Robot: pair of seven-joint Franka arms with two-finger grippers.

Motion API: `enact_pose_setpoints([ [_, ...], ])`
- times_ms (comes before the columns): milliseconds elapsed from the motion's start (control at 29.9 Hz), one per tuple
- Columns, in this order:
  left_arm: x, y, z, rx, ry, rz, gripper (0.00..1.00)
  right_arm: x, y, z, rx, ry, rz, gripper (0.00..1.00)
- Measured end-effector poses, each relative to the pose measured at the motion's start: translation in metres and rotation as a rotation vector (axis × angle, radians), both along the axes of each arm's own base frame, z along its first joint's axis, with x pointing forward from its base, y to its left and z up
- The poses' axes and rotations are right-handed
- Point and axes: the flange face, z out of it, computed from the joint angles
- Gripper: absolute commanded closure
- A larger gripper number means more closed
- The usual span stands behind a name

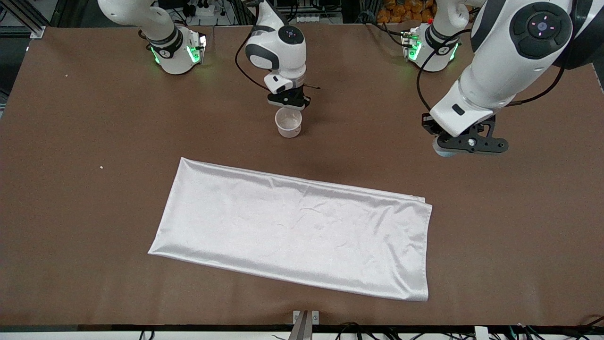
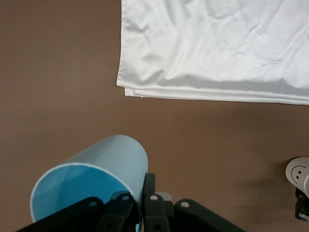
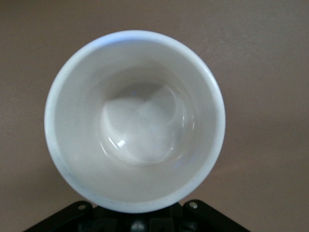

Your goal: Place blue cup into white mug on table

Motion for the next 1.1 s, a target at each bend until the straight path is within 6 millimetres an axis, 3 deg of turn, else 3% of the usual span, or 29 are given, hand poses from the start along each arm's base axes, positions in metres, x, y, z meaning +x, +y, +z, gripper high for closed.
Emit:
enact_pose_setpoints([
  [467, -0.001, -0.002, -0.002, 0.001, 0.004, -0.004, 1.0, 0.003, 0.005, 0.007, -0.007, -0.003, -0.03, 0.0],
  [868, -0.002, -0.005, -0.002, -0.033, 0.018, 0.001, 1.0, 0.021, 0.024, 0.063, -0.076, -0.014, -0.063, 0.0],
  [1102, -0.004, -0.009, -0.002, -0.035, 0.017, -0.007, 1.0, 0.025, 0.025, 0.073, -0.063, -0.022, -0.065, 0.0],
])
